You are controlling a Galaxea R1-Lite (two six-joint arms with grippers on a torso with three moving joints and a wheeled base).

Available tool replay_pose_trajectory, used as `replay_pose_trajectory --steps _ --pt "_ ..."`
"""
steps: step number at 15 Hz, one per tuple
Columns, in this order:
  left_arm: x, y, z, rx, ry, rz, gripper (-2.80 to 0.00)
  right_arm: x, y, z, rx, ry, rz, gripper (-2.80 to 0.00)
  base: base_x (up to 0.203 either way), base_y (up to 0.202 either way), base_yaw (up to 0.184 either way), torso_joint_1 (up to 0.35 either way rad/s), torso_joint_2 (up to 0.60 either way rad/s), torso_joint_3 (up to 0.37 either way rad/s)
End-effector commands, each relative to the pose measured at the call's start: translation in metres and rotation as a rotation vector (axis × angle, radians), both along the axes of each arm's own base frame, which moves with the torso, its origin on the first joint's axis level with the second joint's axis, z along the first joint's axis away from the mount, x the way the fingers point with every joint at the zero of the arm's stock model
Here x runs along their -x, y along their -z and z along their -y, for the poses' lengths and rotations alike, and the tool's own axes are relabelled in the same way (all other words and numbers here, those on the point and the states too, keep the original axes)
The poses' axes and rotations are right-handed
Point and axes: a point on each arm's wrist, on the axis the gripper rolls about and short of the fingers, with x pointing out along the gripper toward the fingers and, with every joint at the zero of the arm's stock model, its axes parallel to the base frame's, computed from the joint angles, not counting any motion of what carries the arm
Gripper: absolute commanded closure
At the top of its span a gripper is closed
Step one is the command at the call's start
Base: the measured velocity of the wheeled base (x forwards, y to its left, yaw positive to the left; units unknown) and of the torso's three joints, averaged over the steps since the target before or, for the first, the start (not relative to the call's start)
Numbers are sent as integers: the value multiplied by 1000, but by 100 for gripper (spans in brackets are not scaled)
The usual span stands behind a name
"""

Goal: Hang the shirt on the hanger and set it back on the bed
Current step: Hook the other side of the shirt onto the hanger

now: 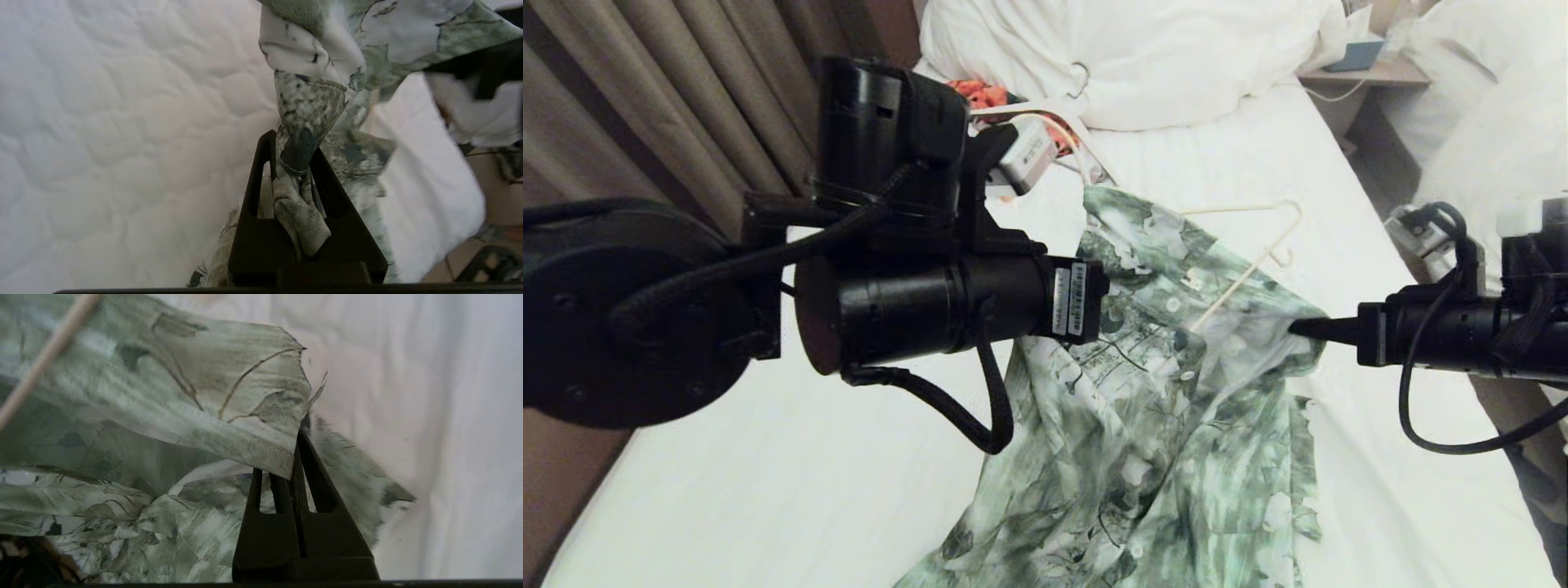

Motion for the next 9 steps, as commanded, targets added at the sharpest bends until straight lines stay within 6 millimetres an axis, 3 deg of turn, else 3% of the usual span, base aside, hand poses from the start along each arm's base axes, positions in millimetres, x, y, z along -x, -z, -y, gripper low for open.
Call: replay_pose_trajectory --steps 1,7,8,9 --pt "12 -15 -8 42 10 30 0 3 0 -9 -3 -34 1 0 0 0 0 0 0 0" --pt "27 -29 -15 91 31 48 0 0 8 -34 16 -91 -21 0 0 0 0 0 0 0" --pt "27 -29 -15 92 31 48 0 0 9 -35 17 -90 -22 -280 0 0 0 0 0 0" --pt "28 -30 -16 96 31 51 0 0 9 -35 16 -90 -25 -280 0 0 0 0 0 0"
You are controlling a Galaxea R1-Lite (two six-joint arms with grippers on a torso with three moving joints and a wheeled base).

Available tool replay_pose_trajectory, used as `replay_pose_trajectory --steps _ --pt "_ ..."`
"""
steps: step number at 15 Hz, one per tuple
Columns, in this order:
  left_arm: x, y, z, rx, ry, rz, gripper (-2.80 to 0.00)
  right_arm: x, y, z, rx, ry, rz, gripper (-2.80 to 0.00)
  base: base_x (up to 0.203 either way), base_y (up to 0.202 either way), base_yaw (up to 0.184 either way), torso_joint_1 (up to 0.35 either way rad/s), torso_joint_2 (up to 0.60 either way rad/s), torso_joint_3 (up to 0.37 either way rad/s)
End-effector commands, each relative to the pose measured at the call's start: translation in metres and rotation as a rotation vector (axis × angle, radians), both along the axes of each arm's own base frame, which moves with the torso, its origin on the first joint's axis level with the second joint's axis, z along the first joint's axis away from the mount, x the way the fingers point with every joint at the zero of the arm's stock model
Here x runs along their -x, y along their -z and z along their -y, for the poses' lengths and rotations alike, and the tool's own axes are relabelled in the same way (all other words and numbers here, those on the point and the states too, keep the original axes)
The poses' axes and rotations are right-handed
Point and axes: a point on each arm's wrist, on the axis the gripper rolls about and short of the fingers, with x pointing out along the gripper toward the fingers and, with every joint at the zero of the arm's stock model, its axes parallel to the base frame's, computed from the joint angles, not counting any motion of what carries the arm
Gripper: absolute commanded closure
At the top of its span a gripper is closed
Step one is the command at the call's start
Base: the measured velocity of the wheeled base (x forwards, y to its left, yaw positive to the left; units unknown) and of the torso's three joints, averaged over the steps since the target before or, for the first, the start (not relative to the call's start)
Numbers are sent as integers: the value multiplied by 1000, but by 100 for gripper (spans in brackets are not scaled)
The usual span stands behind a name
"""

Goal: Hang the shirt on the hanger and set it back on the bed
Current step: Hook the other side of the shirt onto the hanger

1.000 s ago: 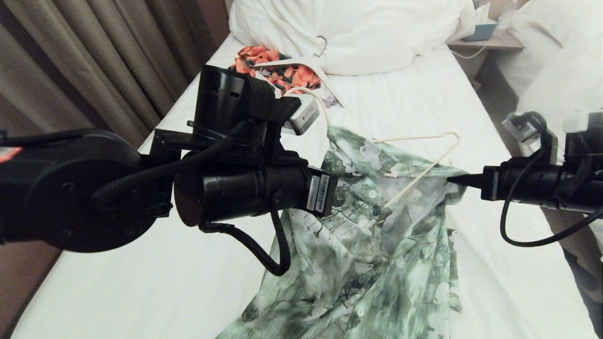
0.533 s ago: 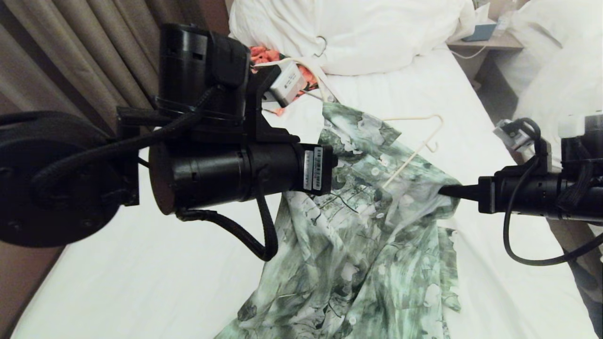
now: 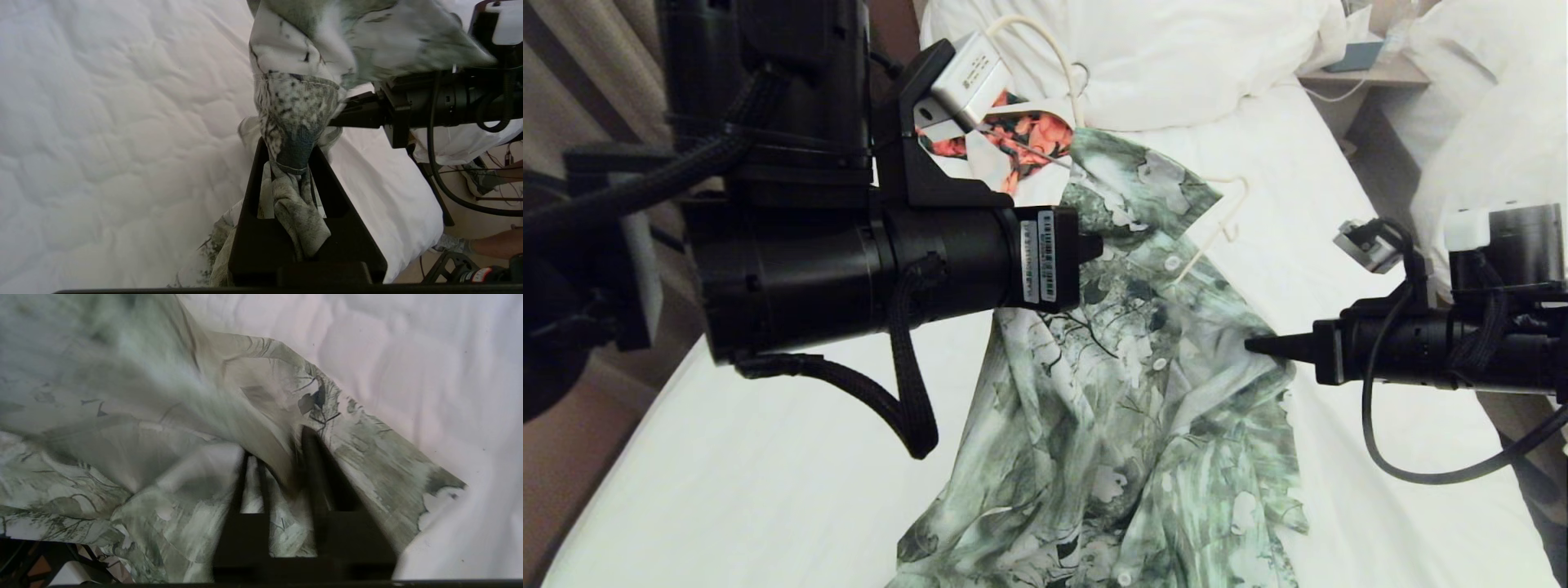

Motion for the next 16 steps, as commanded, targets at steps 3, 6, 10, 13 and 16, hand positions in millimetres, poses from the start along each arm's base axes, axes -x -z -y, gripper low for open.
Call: replay_pose_trajectory --steps 3,6,10,13,16 --pt "4 -6 -5 17 1 14 0 -2 3 -1 2 -2 -13 -280 0 0 0 0 0 0" --pt "4 -6 -4 16 0 13 0 -5 8 0 6 5 -30 -280 0 0 0 0 0 0" --pt "4 -7 -6 20 -4 17 0 -15 17 -3 13 6 -54 -280 0 0 0 0 0 0" --pt "4 -7 -7 21 -7 17 0 -16 18 -4 12 4 -50 0 0 0 0 0 0 0" --pt "4 -8 -8 24 -8 20 0 -20 22 -8 10 -9 -51 0 0 0 0 0 0 0"
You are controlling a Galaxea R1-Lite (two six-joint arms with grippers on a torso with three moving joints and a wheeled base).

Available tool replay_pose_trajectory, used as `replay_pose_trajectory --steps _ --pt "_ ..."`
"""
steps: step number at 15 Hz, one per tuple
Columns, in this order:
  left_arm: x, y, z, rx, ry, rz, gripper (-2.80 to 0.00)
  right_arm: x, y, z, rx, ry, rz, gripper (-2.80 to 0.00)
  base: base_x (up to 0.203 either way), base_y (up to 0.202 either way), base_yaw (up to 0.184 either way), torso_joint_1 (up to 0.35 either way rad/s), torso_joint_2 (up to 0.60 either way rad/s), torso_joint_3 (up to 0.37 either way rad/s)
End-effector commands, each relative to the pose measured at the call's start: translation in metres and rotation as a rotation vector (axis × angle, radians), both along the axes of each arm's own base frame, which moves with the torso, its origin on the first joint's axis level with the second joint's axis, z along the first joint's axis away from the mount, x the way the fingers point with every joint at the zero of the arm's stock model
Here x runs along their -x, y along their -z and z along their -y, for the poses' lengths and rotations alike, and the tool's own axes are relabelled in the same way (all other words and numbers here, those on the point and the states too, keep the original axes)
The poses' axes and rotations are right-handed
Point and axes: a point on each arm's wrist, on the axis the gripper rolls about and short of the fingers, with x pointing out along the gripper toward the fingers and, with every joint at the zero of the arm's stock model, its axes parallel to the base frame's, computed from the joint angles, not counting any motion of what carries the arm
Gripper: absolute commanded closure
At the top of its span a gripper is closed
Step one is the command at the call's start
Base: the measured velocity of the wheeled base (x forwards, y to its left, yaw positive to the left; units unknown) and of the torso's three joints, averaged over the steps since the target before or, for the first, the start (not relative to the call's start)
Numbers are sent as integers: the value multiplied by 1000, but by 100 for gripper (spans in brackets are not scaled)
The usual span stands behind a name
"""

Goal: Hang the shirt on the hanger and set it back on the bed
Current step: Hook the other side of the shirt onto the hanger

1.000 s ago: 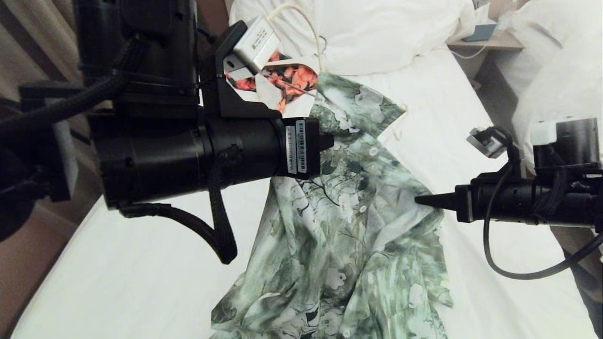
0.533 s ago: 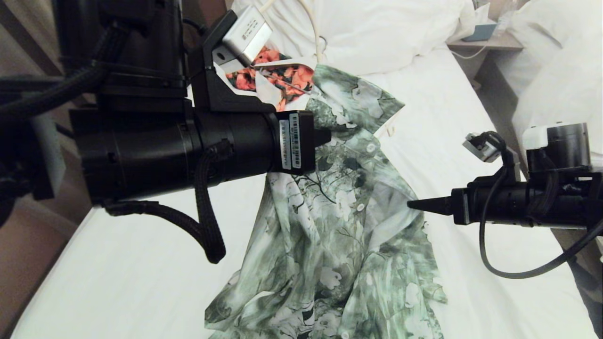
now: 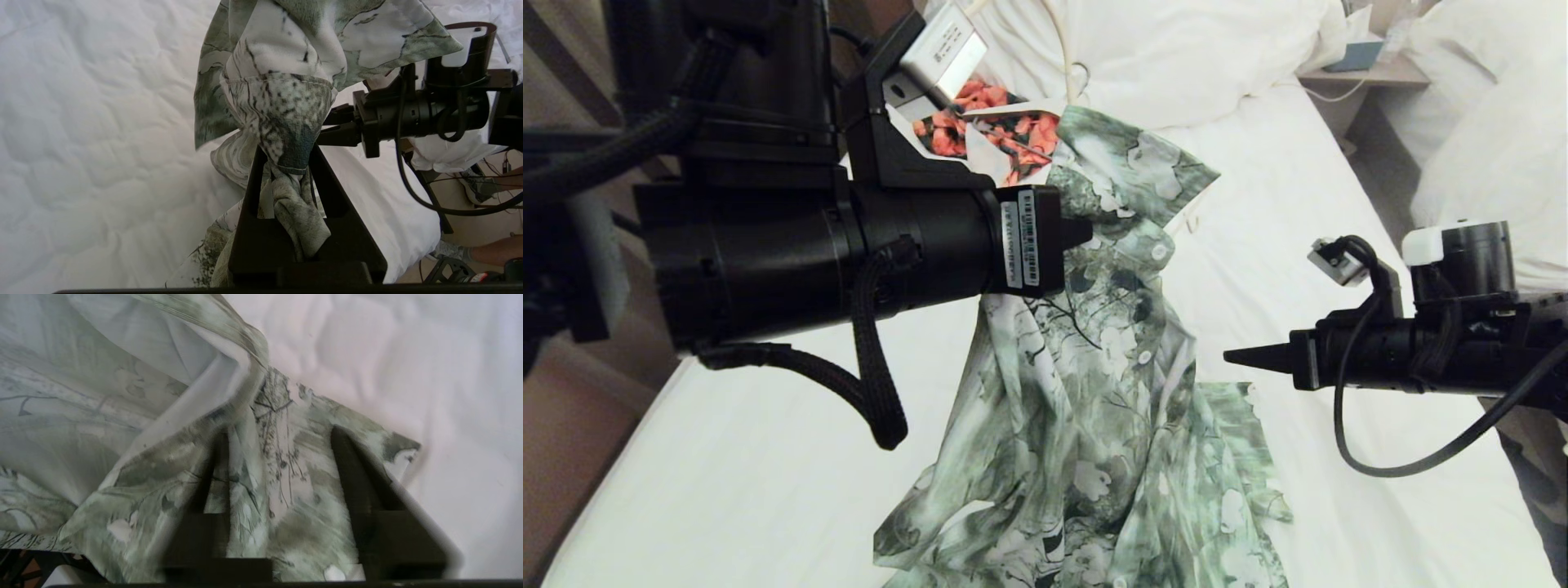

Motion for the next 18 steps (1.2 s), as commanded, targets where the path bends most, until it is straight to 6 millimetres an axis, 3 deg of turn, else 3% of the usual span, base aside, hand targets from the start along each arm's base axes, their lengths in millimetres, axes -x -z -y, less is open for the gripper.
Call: replay_pose_trajectory --steps 1,7,9,10,12,18 --pt "1 -2 -1 6 -1 3 0 -5 7 -6 0 -18 -9 0 0 0 0 0 0 0" --pt "2 -4 -4 13 -3 9 0 -15 2 -17 -78 -2 -26 0 0 0 0 0 0 0" --pt "3 -4 -4 14 -3 10 0 -16 -9 -17 -85 22 -25 0 0 0 0 0 0 0" --pt "2 -5 -4 16 -5 9 0 -16 -17 -15 -86 55 -43 -280 0 0 0 0 0 0" --pt "1 -6 -6 19 -12 12 0 -18 -26 -14 -149 114 -132 -280 0 0 0 0 0 0" --pt "2 -11 -13 32 -25 25 0 -37 3 -29 -181 107 -244 -280 0 0 0 0 0 0"
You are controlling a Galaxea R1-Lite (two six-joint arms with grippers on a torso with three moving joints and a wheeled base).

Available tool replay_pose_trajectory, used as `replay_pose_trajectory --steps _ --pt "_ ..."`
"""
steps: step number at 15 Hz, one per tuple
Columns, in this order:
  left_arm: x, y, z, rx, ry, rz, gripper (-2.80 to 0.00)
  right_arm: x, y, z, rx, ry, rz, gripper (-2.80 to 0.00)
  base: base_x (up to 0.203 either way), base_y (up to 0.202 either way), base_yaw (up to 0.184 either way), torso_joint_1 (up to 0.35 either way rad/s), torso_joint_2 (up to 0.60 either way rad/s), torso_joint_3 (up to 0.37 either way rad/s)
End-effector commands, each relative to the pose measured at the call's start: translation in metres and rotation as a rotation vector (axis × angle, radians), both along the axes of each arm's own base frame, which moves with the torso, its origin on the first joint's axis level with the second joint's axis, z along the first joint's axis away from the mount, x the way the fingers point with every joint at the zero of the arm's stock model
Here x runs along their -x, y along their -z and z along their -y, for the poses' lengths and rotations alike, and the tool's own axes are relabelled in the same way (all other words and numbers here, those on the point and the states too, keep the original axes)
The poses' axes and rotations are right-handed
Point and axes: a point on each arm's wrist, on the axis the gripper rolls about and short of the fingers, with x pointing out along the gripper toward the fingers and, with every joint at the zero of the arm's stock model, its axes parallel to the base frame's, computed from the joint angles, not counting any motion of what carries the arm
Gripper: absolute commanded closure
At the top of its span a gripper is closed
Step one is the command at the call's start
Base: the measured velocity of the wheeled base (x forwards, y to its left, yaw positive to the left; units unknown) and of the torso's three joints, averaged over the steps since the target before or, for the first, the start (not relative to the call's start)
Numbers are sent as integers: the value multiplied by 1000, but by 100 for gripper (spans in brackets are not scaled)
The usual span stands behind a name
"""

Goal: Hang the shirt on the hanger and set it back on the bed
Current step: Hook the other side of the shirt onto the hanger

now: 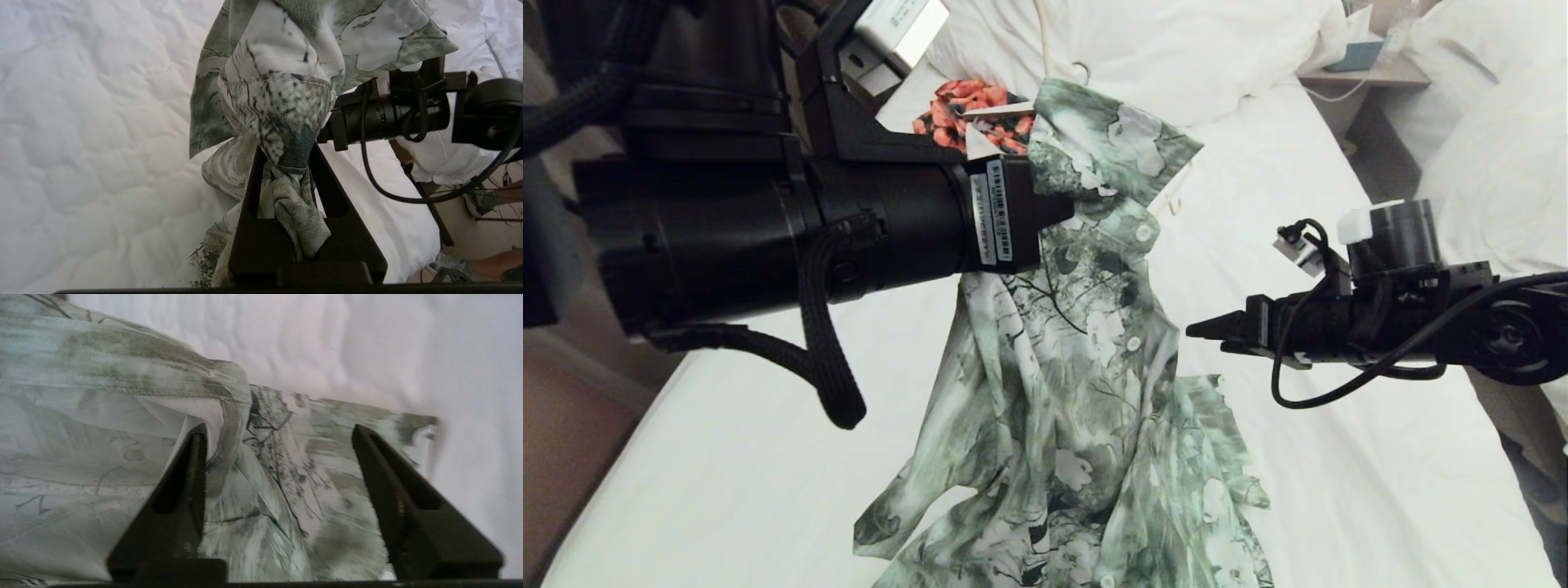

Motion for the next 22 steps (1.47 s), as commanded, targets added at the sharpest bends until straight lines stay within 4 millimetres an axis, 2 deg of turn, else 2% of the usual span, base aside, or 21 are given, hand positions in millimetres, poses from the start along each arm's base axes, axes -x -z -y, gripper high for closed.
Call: replay_pose_trajectory --steps 1,8,12,13,16,20,22 --pt "0 -1 -2 5 -5 3 0 -6 10 -8 -8 -17 -19 -280 0 0 0 0 0 0" --pt "0 -3 -4 9 -8 6 0 -9 9 -21 -32 -48 9 -280 0 0 0 0 0 0" --pt "0 -3 -4 10 -8 6 0 -15 7 -34 -108 -50 30 -280 0 0 0 0 0 0" --pt "1 -3 -4 10 -8 7 0 -16 9 -37 -107 -56 27 0 0 0 0 0 0 0" --pt "1 -4 -5 12 -11 9 0 -18 17 -44 -103 -69 8 0 0 0 0 0 0 0" --pt "1 -4 -5 12 -11 9 0 -20 13 -46 -108 -70 21 0 0 0 0 0 0 0" --pt "0 -3 -5 10 -10 7 0 -20 7 -40 -122 -52 29 0 0 0 0 0 0 0"
